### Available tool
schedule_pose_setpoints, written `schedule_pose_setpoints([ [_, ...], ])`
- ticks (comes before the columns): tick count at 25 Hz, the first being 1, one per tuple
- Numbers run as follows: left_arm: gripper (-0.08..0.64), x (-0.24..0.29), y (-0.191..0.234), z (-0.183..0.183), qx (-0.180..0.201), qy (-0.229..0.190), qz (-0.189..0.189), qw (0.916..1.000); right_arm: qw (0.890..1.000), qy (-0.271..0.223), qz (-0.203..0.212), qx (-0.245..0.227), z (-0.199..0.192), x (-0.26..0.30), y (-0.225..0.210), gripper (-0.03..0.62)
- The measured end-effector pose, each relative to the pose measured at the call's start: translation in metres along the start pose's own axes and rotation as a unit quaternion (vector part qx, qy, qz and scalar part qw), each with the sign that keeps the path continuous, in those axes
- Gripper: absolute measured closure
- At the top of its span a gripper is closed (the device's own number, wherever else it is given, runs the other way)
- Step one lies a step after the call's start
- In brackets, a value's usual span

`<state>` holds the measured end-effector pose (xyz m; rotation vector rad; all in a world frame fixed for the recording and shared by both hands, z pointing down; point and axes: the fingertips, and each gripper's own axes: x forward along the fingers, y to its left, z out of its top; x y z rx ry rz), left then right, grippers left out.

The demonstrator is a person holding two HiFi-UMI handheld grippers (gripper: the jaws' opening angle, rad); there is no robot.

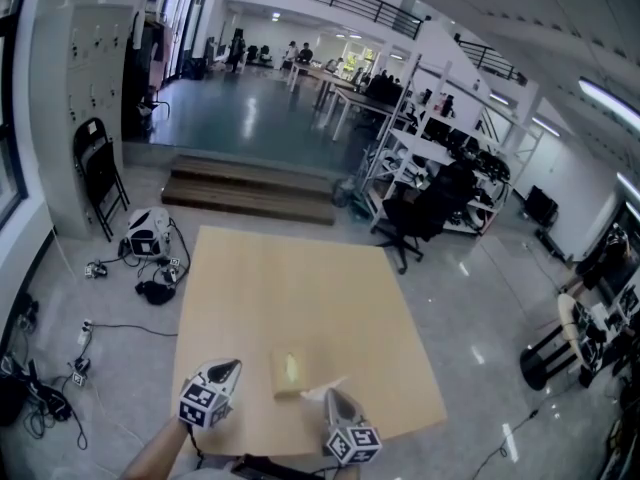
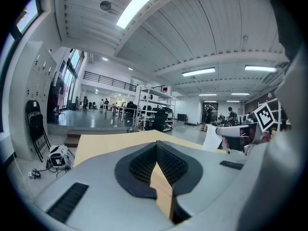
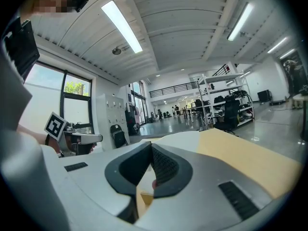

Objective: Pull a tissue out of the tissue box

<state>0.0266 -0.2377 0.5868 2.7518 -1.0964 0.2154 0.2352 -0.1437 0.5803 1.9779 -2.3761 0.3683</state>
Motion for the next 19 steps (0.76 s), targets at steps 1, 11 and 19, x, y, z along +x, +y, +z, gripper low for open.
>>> schedule_pose_setpoints([
  [1, 0.552, 0.0, 0.0, -0.001, -0.001, 0.001, 0.0, 1.0, 1.0, 0.0, 0.0, 0.0, 0.0, 0.0, 0.0, 0.589],
  [11, 0.552, 0.003, 0.002, -0.001, 0.0, 0.006, 0.002, 1.0, 1.0, 0.001, 0.002, 0.0, 0.0, 0.005, -0.002, 0.589],
  [19, 0.552, 0.004, 0.008, -0.003, -0.003, 0.006, 0.001, 1.0, 1.0, 0.0, 0.005, -0.001, 0.004, 0.01, 0.002, 0.589],
])
